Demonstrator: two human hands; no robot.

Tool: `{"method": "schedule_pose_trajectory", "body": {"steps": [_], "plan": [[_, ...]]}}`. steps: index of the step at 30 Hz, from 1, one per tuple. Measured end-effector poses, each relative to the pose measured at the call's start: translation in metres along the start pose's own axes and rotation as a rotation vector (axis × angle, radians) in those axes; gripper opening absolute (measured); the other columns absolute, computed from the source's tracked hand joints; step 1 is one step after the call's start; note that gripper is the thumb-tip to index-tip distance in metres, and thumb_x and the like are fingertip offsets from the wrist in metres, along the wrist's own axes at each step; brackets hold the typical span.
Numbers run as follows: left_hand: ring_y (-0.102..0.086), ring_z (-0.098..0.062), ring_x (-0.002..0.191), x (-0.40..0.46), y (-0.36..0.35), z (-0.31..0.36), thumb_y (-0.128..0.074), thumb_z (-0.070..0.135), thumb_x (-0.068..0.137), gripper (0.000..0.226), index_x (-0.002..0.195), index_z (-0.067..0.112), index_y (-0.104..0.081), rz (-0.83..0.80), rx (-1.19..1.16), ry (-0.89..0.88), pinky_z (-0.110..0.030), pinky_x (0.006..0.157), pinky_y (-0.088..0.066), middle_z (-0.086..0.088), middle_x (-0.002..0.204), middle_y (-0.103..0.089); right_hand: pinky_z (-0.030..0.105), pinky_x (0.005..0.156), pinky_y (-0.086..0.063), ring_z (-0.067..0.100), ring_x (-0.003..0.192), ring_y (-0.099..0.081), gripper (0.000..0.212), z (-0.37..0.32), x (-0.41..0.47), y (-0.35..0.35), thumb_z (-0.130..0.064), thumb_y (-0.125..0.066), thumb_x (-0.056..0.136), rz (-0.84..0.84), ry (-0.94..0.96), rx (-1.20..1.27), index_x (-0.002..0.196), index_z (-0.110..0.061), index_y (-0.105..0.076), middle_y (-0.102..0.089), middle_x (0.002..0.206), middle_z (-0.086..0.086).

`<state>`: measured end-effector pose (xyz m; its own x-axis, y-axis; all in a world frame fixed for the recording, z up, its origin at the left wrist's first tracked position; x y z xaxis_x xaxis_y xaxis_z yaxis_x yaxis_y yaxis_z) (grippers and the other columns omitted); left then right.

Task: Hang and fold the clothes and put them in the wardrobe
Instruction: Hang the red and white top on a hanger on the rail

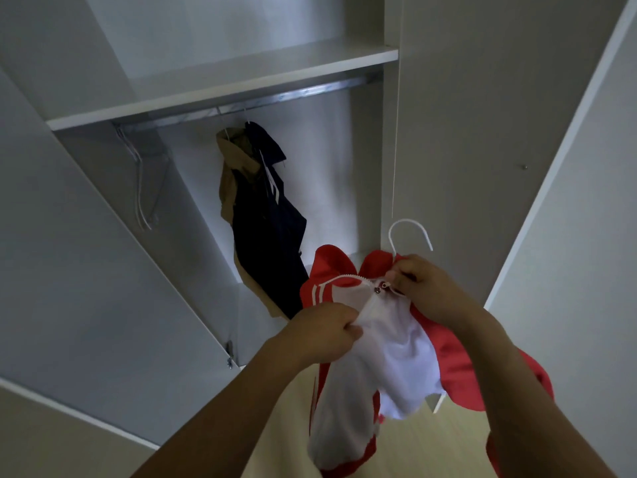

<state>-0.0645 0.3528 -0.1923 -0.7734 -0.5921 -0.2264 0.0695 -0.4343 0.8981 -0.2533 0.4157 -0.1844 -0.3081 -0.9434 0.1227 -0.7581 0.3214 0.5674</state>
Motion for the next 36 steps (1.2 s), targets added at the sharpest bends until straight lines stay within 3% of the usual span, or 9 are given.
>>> {"method": "schedule_pose_trajectory", "body": {"steps": [6, 10, 13, 15, 18, 21, 28, 33, 36], "plan": [[-0.062, -0.020, 0.079, -0.003, -0.002, -0.017, -0.046, 0.033, 0.101, 0.025, 0.095, 0.014, -0.060, 0.245, -0.305, 0.052, -0.037, 0.075, -0.053, -0.006, 0.086, -0.064, 0.016, 0.064, -0.038, -0.004, 0.058, -0.050, 0.033, -0.009, -0.004, 0.001, -0.011, -0.058, 0.095, -0.164, -0.002, 0.097, 0.063, -0.018, -0.059, -0.057, 0.062, -0.011], [-0.059, -0.020, 0.073, 0.000, -0.002, -0.022, -0.047, 0.032, 0.101, 0.026, 0.091, 0.011, -0.058, 0.326, -0.335, 0.047, -0.037, 0.070, -0.051, -0.007, 0.081, -0.062, 0.015, 0.090, -0.031, -0.002, 0.103, -0.048, 0.029, -0.011, -0.002, -0.007, -0.012, -0.055, 0.096, -0.111, 0.004, 0.034, 0.072, -0.028, -0.060, -0.051, 0.106, -0.012], [-0.060, -0.017, 0.076, 0.002, -0.002, -0.023, -0.047, 0.034, 0.100, 0.026, 0.090, 0.014, -0.059, 0.318, -0.294, 0.020, -0.036, 0.073, -0.053, -0.003, 0.081, -0.062, 0.024, 0.103, -0.036, 0.007, 0.123, -0.047, 0.028, -0.013, 0.003, -0.010, -0.008, -0.055, 0.096, -0.009, 0.027, 0.050, 0.073, -0.025, -0.061, -0.054, 0.119, 0.001], [-0.060, -0.017, 0.078, 0.004, -0.004, -0.023, -0.047, 0.034, 0.100, 0.027, 0.089, 0.014, -0.060, 0.310, -0.263, 0.002, -0.040, 0.076, -0.055, -0.002, 0.081, -0.061, 0.022, 0.091, -0.049, 0.010, 0.111, -0.060, 0.027, -0.016, 0.003, -0.013, -0.009, -0.055, 0.095, 0.029, -0.051, 0.239, 0.073, -0.020, -0.066, -0.060, 0.119, 0.005], [-0.059, -0.017, 0.072, 0.005, -0.006, -0.021, -0.045, 0.036, 0.101, 0.030, 0.084, 0.015, -0.059, 0.296, -0.230, 0.013, -0.041, 0.072, -0.055, 0.003, 0.071, -0.054, 0.045, 0.084, -0.055, 0.037, 0.090, -0.066, 0.025, -0.019, 0.013, -0.018, -0.013, -0.055, 0.097, 0.140, -0.152, 0.384, 0.075, -0.010, -0.067, -0.068, 0.094, 0.017], [-0.060, -0.017, 0.072, 0.010, -0.002, -0.020, -0.044, 0.037, 0.100, 0.031, 0.083, 0.016, -0.059, 0.247, -0.219, 0.070, -0.039, 0.072, -0.055, -0.001, 0.073, -0.058, 0.049, 0.078, -0.052, 0.032, 0.076, -0.064, 0.028, -0.031, 0.027, -0.014, -0.013, -0.056, 0.095, 0.239, -0.023, 0.135, 0.068, -0.008, -0.061, -0.064, 0.073, 0.010], [-0.062, -0.012, 0.077, -0.002, -0.019, -0.039, -0.042, 0.040, 0.100, 0.028, 0.082, 0.023, -0.054, 0.125, -0.189, 0.187, -0.023, 0.075, -0.052, 0.003, 0.083, -0.062, 0.038, 0.075, -0.048, 0.032, 0.078, -0.058, 0.024, -0.059, 0.069, 0.029, -0.007, -0.060, 0.090, 0.434, 0.173, -0.171, 0.072, 0.008, -0.065, -0.060, 0.082, 0.019], [-0.063, -0.014, 0.080, 0.004, -0.013, -0.048, -0.048, 0.036, 0.099, 0.022, 0.092, 0.019, -0.060, 0.044, -0.138, 0.191, -0.027, 0.080, -0.053, 0.006, 0.084, -0.062, 0.035, 0.074, -0.047, 0.022, 0.077, -0.054, 0.025, -0.081, 0.068, 0.011, -0.018, -0.058, 0.094, 0.311, 0.166, -0.064, 0.074, -0.005, -0.064, -0.055, 0.084, 0.007], [-0.066, -0.023, 0.093, 0.013, 0.012, -0.055, -0.053, 0.023, 0.093, 0.016, 0.106, 0.019, -0.062, 0.109, -0.208, 0.113, -0.038, 0.084, -0.058, -0.002, 0.100, -0.065, 0.027, 0.071, -0.046, 0.007, 0.075, -0.056, 0.021, -0.086, 0.063, 0.011, -0.034, -0.057, 0.094, 0.252, 0.081, 0.300, 0.076, -0.028, -0.066, -0.062, 0.081, -0.018]]}}
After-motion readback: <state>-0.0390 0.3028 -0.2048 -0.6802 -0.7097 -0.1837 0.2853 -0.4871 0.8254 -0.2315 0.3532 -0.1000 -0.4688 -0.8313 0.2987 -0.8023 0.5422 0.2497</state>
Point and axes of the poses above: each hand's wrist, its own x-axis towards the middle knuckle, its own y-axis out of the back of the hand, z = x × y, the point moved 2 cm from there along x, towards the middle knuckle
